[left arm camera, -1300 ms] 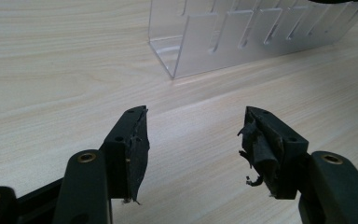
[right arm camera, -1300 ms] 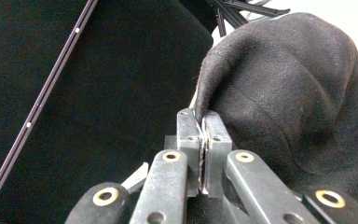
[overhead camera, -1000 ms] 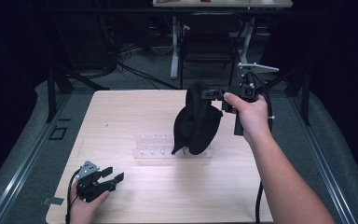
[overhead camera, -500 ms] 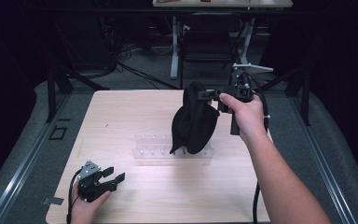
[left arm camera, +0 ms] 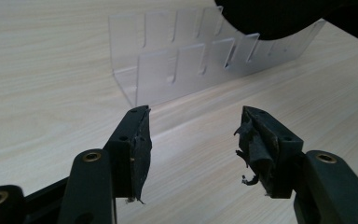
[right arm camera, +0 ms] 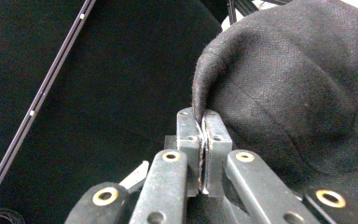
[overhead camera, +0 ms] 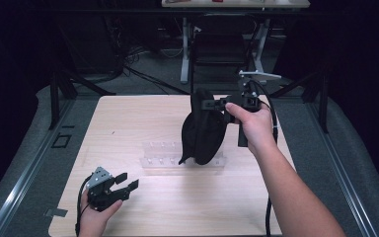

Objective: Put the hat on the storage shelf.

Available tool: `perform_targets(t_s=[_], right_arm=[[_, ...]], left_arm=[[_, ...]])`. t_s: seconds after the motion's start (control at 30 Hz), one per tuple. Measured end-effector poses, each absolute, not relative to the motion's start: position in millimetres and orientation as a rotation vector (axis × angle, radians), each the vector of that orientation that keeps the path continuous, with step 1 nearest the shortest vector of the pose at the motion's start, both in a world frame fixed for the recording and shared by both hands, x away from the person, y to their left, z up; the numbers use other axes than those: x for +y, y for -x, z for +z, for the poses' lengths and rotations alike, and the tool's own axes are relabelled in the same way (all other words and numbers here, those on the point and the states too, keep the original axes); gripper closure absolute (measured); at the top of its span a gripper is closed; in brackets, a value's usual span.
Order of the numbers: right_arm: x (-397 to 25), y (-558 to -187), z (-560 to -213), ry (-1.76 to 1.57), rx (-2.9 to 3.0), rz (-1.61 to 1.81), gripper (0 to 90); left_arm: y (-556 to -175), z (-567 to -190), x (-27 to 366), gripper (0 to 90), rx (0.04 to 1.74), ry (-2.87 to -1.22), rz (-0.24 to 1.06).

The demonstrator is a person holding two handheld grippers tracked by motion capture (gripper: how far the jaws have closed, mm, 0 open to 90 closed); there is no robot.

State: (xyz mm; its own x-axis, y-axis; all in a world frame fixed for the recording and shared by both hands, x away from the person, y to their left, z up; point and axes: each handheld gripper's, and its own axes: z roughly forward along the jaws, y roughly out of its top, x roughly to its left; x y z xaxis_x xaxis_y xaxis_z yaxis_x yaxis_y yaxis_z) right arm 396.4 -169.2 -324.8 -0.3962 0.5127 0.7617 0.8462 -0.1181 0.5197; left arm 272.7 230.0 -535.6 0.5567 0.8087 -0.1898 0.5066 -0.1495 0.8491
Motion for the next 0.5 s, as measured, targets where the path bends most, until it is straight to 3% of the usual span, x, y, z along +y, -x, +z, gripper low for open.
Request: perform_targets(t_s=[0.5], right_arm=[[-162,-398,-325,1.511,-1.843,-1.526,88.0]], left_arm=[[-295,-507,178,47.7,0.934,-1.852,0.397]])
